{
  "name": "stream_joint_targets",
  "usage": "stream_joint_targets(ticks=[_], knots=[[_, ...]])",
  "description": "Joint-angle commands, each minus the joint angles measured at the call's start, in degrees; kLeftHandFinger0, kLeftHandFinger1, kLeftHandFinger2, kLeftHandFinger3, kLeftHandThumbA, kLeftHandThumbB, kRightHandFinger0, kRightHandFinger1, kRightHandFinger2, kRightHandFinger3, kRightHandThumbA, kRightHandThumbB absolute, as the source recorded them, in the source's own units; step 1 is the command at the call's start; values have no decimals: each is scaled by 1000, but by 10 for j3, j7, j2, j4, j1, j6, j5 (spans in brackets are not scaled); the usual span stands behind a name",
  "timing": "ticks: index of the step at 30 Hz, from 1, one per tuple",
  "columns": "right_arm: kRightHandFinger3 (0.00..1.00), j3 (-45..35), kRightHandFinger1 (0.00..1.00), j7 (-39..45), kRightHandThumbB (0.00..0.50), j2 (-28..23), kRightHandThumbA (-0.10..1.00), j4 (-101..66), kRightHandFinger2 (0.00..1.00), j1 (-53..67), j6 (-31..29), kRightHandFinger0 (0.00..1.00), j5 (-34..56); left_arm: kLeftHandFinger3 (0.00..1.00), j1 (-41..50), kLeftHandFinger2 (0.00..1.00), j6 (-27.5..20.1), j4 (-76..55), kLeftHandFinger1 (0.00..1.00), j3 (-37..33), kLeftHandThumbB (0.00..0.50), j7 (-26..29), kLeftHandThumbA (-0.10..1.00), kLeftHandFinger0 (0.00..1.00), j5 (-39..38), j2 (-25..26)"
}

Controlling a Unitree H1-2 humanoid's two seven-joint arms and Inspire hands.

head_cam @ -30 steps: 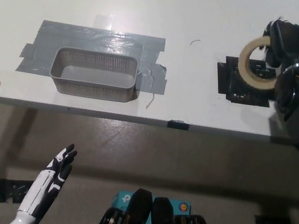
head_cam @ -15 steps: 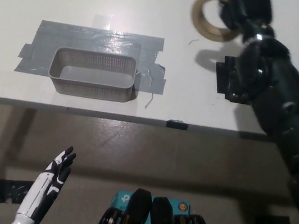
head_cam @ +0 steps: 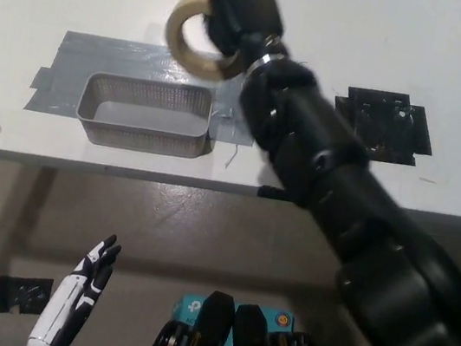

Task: The robot picks the tape placed on the black area with right hand and places it in the small grey container.

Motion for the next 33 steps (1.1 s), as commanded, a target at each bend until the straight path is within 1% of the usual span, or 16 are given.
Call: stream_joint_targets(ticks=[1, 6, 9, 11, 14, 16, 18, 19, 21, 22, 23, 24, 25, 26, 29, 33], knots=[[351, 6, 262, -4, 228, 28, -100, 16, 695, -40, 7, 0, 7, 1000, 11, 1000, -7, -32, 1000, -8, 151, 0, 1000, 1000, 13, -1], [354, 9, 246, 5, 217, 40, -100, 32, 722, -29, 9, 0, 9, 1000, 14, 1000, -1, -42, 1000, -18, 137, -7, 1000, 1000, 10, 0], [524, 14, 192, 16, 184, 44, -100, 37, 714, -26, 15, 0, 7, 1000, 15, 1000, -3, -43, 1000, -23, 136, -7, 1000, 1000, 15, 1], [615, 11, 254, 25, 182, 47, -100, 42, 772, -26, 17, 2, 13, 1000, 8, 1000, -4, -42, 1000, -29, 129, -7, 1000, 1000, 21, 1], [501, 10, 248, 36, 193, 47, -100, 45, 722, -27, 25, 0, 15, 1000, -1, 1000, -4, -40, 1000, -32, 134, -9, 1000, 1000, 21, 3], [392, 9, 186, 26, 188, 46, -100, 44, 640, -25, 20, 0, 16, 1000, -4, 1000, 0, -42, 1000, -33, 145, -9, 1000, 1000, 23, 4], [446, 12, 163, 25, 167, 50, -100, 46, 721, -21, 25, 0, 13, 1000, -1, 1000, 7, -47, 1000, -34, 154, -9, 1000, 1000, 24, 3], [499, 12, 197, 26, 172, 50, -100, 46, 800, -20, 24, 0, 13, 1000, -1, 1000, 5, -47, 1000, -34, 155, -9, 1000, 1000, 23, 3], [578, 13, 248, 30, 168, 52, -100, 48, 857, -18, 27, 0, 13, 1000, 0, 1000, 7, -51, 1000, -35, 145, -10, 1000, 1000, 22, 2], [554, 13, 318, 24, 161, 53, -100, 49, 874, -16, 29, 42, 12, 1000, 0, 1000, 10, -55, 1000, -35, 149, -11, 1000, 1000, 21, 2], [614, 14, 371, 18, 174, 53, -100, 49, 855, -15, 29, 89, 10, 1000, -1, 1000, 12, -56, 1000, -36, 149, -11, 1000, 1000, 21, 3], [924, -2, 563, 27, 217, 55, 135, 49, 1000, -10, 30, 250, 28, 1000, -1, 1000, 15, -59, 1000, -38, 147, -13, 1000, 1000, 22, 5], [1000, -9, 899, 40, 328, 55, 313, 48, 1000, -10, 30, 529, 35, 1000, -2, 1000, 16, -60, 1000, -38, 146, -14, 1000, 1000, 22, 5], [1000, -20, 1000, 66, 361, 55, 437, 47, 1000, -7, 30, 992, 48, 1000, -2, 1000, 17, -61, 1000, -39, 145, -14, 1000, 1000, 23, 5], [1000, -16, 1000, 94, 451, 53, 619, 46, 1000, -2, 33, 1000, 44, 1000, -4, 1000, 20, -63, 1000, -39, 147, -15, 1000, 1000, 24, 6], [1000, -8, 1000, 130, 481, 47, 711, 42, 1000, -2, 35, 1000, 43, 1000, -10, 1000, 22, -63, 1000, -38, 158, -18, 1000, 1000, 19, 5]])
